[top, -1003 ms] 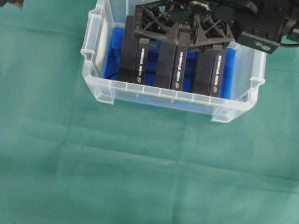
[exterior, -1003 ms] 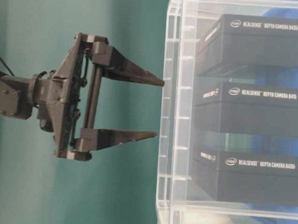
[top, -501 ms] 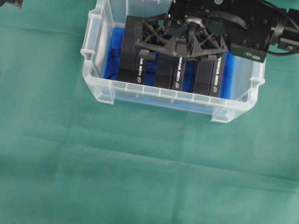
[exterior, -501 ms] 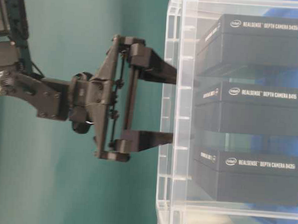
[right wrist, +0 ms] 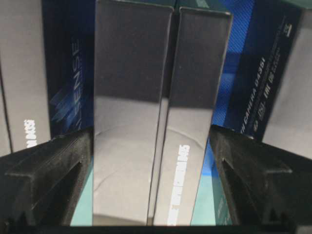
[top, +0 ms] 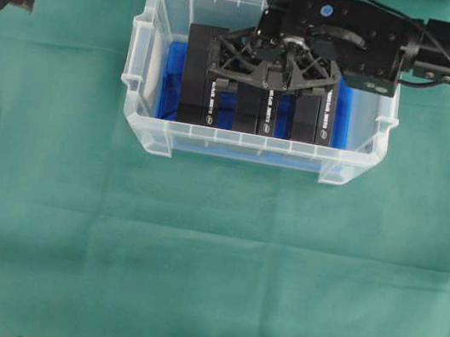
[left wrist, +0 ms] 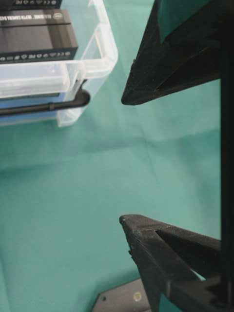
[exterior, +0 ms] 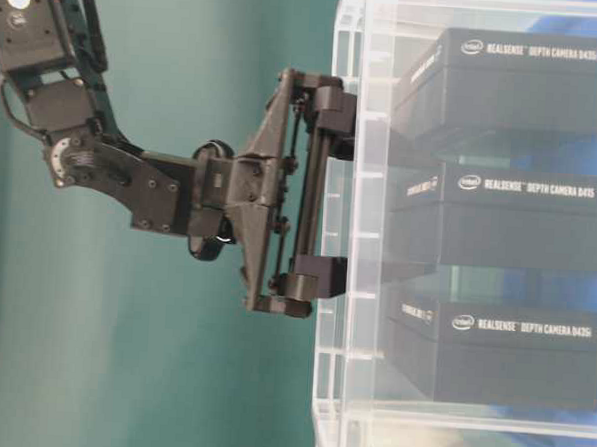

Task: Take out the box from the case.
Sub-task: 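Lower the open right gripper around the middle black box, then close the right gripper and lift the middle box upward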

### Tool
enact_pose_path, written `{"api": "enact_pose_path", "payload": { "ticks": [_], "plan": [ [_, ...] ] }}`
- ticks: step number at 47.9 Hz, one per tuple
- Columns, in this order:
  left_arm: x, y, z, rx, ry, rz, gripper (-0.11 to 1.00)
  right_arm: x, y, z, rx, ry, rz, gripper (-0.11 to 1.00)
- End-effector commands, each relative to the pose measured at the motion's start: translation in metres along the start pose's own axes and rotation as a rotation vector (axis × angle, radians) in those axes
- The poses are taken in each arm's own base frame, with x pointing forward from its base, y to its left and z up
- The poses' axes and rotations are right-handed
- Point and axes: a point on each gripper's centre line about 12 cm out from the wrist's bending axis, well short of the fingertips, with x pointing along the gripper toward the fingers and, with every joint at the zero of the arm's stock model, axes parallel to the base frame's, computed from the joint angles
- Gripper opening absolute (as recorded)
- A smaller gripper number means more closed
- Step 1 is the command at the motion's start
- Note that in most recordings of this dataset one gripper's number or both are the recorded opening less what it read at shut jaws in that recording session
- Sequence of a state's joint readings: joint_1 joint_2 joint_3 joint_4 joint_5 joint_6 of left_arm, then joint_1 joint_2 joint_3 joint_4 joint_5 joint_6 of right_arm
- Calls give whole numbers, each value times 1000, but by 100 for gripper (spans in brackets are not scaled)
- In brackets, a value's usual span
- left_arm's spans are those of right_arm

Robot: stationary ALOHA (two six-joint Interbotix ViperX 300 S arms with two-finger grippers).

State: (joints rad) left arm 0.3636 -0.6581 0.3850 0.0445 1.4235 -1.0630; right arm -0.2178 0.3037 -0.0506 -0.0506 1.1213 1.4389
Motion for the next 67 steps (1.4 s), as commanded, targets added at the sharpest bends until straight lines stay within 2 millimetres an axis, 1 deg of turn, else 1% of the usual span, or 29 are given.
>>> {"api": "enact_pose_path", "payload": {
  "ticks": [1, 18, 27, 32, 34, 37, 38, 51, 58, 67],
  "plan": [
    [-7, -3, 1, 5, -15, -22, 94, -10, 3, 1, 0, -3, 30, 93],
    [-8, -2, 1, 6, -16, -25, 94, -3, 3, 0, 2, 0, 16, 93],
    [-8, -2, 0, 6, -15, -25, 94, -2, 3, -1, 20, 17, 16, 91],
    [-8, -3, 0, 5, -16, -27, 94, -3, 4, -4, 47, 22, 18, 85],
    [-8, -2, 0, 5, -17, -28, 94, -2, 4, -6, 56, 23, 17, 79],
    [-8, -2, 0, 3, -17, -28, 94, -2, 4, -7, 69, 24, 15, 67],
    [-8, -2, 0, 3, -15, -25, 94, -2, 4, -7, 73, 24, 17, 65],
    [-8, -2, 0, 2, -14, -23, 94, -4, 5, -7, 84, 23, 19, 66],
    [-8, -2, 0, 3, -13, -21, 94, -14, 6, -7, 85, 21, 22, 66],
    [-8, -2, 0, 2, -13, -21, 94, -39, 6, -5, 90, 20, 28, 66]
  ]
}}
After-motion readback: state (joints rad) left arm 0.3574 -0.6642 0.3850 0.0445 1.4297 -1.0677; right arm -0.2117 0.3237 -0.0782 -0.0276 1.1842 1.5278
